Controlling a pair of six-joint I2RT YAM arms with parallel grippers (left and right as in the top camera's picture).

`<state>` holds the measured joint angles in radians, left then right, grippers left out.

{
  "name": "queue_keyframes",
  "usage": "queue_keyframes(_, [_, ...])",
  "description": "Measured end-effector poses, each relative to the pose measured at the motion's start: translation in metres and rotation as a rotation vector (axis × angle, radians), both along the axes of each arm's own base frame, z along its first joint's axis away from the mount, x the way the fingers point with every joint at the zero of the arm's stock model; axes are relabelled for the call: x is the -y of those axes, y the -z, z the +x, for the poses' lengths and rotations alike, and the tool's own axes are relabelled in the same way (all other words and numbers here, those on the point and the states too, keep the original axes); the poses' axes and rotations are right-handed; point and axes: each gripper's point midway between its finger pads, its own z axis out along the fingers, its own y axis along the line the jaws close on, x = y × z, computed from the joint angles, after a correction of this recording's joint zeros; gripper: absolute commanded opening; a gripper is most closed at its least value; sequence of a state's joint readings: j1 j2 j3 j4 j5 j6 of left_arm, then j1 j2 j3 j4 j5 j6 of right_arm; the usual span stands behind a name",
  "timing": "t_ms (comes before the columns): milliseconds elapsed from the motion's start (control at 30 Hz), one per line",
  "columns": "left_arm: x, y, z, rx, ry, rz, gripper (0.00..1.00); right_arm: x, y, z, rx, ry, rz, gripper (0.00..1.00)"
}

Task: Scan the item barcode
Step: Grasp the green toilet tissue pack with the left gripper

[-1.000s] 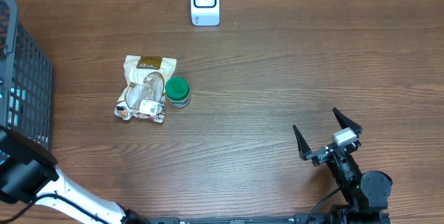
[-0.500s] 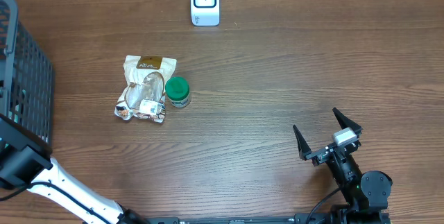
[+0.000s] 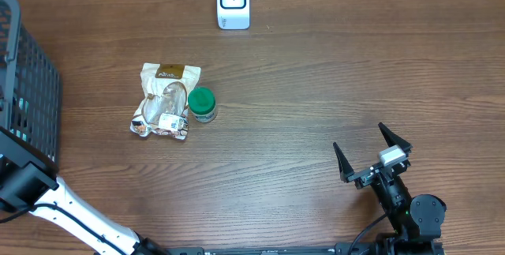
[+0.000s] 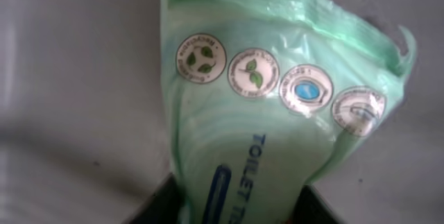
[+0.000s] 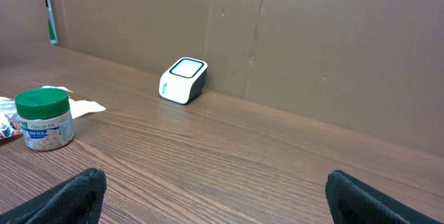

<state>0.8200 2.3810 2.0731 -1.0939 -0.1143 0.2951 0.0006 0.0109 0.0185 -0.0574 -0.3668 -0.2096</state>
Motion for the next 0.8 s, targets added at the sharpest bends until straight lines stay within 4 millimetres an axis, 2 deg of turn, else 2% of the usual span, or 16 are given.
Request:
queue_keyframes(533, [0.005,-0.008,-0.006,-0.013,-0.042,-0.015,0.04,0.000,0.000,0.000,0.000,0.000,0.000,1.00])
queue_keyframes(667, [0.007,-0.024,-0.007,0.011,-0.073,-0.002,0.04,0.000,0.000,0.000,0.000,0.000,0.000,1.00])
queue_keyframes(800, [0.006,-0.064,-0.006,0.070,-0.090,0.049,0.04,0.000,0.000,0.000,0.000,0.000,0.000,1.00])
